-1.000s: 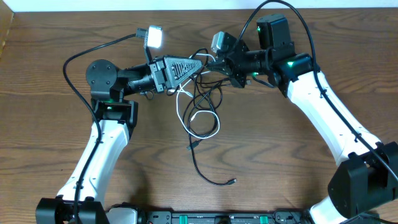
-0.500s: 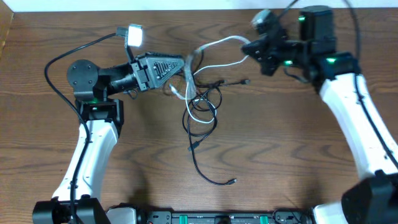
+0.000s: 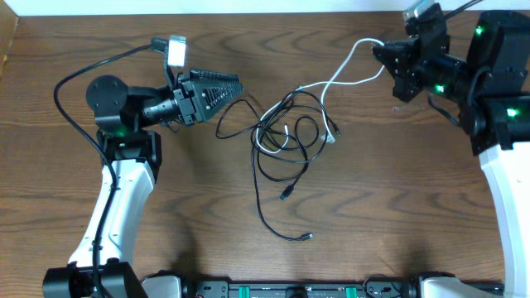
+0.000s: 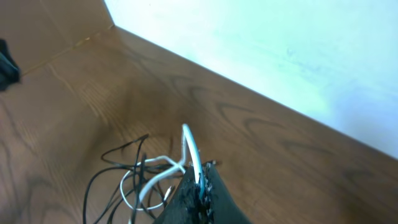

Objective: Untangle cables

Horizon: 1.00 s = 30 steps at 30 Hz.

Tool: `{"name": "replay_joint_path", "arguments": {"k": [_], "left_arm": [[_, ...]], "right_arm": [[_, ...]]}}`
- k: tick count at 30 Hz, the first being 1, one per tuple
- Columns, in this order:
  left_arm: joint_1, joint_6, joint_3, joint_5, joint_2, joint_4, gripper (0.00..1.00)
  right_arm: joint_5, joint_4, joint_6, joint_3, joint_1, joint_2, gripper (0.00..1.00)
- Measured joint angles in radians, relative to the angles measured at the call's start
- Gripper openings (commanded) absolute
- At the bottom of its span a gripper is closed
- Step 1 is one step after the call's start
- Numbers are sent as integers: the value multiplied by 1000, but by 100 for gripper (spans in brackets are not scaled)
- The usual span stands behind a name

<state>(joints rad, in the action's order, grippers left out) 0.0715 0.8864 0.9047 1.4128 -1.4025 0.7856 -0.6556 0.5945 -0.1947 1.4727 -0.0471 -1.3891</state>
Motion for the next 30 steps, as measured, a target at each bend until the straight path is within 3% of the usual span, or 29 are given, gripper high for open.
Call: {"name": "replay_joint_path", "arguments": {"k": [14, 30], "left_arm": [[-58, -318, -1, -52, -53, -362, 61], [-132, -412, -1, -118, -148, -386, 66]], "right_arm": [[39, -51, 10, 0, -1, 139, 1], [61, -310, 72, 0, -1, 240, 1]]}}
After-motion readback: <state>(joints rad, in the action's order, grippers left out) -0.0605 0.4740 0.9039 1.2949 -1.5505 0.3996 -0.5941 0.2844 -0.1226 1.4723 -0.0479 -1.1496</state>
